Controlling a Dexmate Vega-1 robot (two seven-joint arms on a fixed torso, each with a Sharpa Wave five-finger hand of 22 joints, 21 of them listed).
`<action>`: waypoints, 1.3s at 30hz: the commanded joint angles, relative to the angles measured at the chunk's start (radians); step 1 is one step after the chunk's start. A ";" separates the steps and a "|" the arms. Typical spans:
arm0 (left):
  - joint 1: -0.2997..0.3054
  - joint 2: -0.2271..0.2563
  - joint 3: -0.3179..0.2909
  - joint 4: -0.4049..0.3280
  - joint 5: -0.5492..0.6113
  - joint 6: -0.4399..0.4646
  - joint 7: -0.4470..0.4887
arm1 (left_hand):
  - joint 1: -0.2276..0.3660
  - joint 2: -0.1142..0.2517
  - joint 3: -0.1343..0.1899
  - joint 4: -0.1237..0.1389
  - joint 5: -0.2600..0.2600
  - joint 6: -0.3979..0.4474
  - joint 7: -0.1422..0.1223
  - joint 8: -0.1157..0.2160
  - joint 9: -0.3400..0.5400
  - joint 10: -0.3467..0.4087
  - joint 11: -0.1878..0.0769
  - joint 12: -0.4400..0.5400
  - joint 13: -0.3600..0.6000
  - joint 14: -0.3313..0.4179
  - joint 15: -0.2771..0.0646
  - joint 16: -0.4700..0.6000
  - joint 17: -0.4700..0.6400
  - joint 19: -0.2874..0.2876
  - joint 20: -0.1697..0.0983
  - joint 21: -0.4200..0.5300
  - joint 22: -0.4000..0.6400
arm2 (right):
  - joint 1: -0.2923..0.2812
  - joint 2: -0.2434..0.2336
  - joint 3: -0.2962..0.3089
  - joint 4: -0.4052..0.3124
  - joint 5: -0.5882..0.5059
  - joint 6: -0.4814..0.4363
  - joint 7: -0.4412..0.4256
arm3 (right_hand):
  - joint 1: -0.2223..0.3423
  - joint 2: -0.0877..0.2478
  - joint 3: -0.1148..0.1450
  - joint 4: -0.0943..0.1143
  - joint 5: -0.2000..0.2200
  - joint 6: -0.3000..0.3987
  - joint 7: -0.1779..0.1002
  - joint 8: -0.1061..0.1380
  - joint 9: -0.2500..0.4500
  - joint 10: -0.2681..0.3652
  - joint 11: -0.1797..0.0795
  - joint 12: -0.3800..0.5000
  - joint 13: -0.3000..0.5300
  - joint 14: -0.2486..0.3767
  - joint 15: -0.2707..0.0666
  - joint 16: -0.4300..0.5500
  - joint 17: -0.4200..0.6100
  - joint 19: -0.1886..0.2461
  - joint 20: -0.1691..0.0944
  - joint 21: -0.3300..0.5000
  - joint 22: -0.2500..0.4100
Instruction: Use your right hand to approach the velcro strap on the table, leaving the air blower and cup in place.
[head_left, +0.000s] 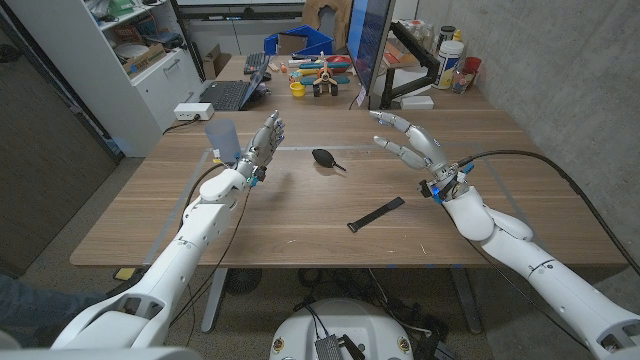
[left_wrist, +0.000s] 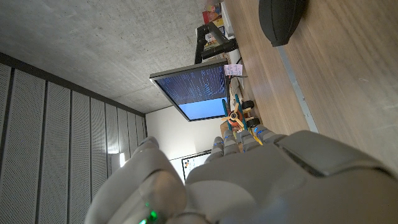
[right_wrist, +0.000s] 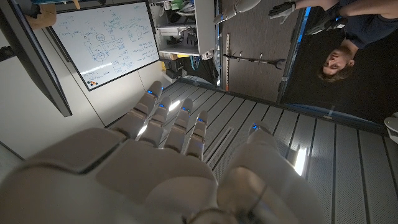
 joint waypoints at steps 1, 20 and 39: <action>-0.017 -0.006 0.006 0.018 0.007 0.001 -0.009 | 0.005 0.005 -0.003 0.002 0.005 0.004 0.002 0.000 0.003 -0.006 0.001 0.005 0.006 -0.010 -0.004 0.006 0.006 -0.028 -0.004 -0.001 0.004 | -0.003 -0.044 -0.024 -0.034 -0.051 -0.054 -0.047 | 0.004 -0.002 0.004 -0.006 0.009 0.003 -0.005 -0.003 0.003 0.001 -0.004 -0.003 0.006 -0.003 -0.095 -0.001 0.003 0.010 -0.034 -0.008 0.006; -0.028 -0.016 0.012 0.033 0.017 -0.003 -0.011 | 0.008 0.007 -0.005 0.001 0.006 0.004 0.007 0.000 0.003 -0.007 0.004 0.005 0.006 -0.011 -0.001 0.005 0.005 -0.028 -0.005 -0.001 0.004 | 0.005 -0.111 -0.075 -0.076 -0.155 -0.158 -0.116 | 0.009 -0.005 0.003 -0.011 0.023 0.009 -0.006 -0.001 0.002 0.004 -0.007 -0.004 0.006 -0.005 -0.098 -0.002 0.003 0.011 -0.033 -0.021 0.006; -0.025 -0.012 0.008 0.024 0.018 -0.002 -0.006 | 0.011 0.008 -0.007 0.000 0.006 0.008 0.004 0.001 0.003 -0.005 0.001 0.006 0.006 -0.011 -0.003 0.006 0.005 -0.030 -0.001 -0.003 0.004 | 0.023 -0.150 -0.135 -0.084 -0.195 -0.226 -0.161 | 0.009 -0.003 0.002 -0.011 0.037 0.010 -0.008 -0.002 0.002 0.003 -0.009 -0.007 0.006 -0.008 -0.102 -0.003 0.004 0.011 -0.028 -0.035 0.007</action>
